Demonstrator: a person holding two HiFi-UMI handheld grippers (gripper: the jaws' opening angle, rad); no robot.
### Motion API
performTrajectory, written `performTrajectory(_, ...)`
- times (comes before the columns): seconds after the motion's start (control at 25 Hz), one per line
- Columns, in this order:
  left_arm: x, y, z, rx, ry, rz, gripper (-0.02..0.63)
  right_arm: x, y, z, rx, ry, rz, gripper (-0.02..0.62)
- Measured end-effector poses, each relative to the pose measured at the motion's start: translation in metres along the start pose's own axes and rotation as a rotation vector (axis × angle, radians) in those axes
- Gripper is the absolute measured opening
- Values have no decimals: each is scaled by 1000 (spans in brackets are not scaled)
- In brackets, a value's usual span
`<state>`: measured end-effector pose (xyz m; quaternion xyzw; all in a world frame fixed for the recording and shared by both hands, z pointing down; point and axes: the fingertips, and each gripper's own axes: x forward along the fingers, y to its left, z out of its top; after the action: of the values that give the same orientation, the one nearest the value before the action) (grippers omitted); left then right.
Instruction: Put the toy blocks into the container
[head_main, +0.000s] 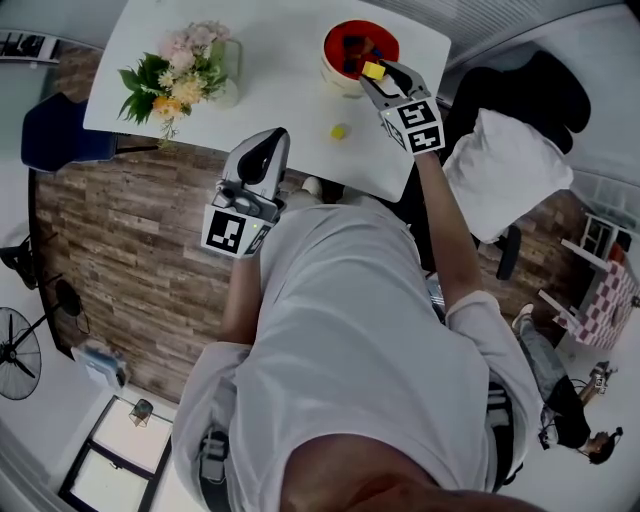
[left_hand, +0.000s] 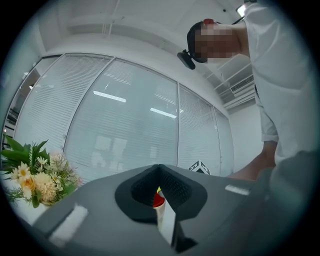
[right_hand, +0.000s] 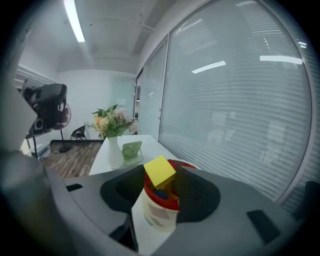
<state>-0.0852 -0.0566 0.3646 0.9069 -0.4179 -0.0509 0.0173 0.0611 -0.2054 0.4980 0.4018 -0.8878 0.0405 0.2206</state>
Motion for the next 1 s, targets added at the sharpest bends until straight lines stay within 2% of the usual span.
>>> performTrajectory(0.24,-9,12,-2,0,10,40,-6,28,-30,15,-28,15,-41,195)
performTrajectory(0.52,-20,23,-3,-6,12,91,-6,67,-69,3,-45,122,-66,195)
performTrajectory(0.84,-28,31,-5,-8,16,135,-6,82,-68,-10,-23,184,-8,196)
performTrajectory(1.0,-29,31,-5,-7,17,136,-6,85,-69,-14,-4,202,-19,211)
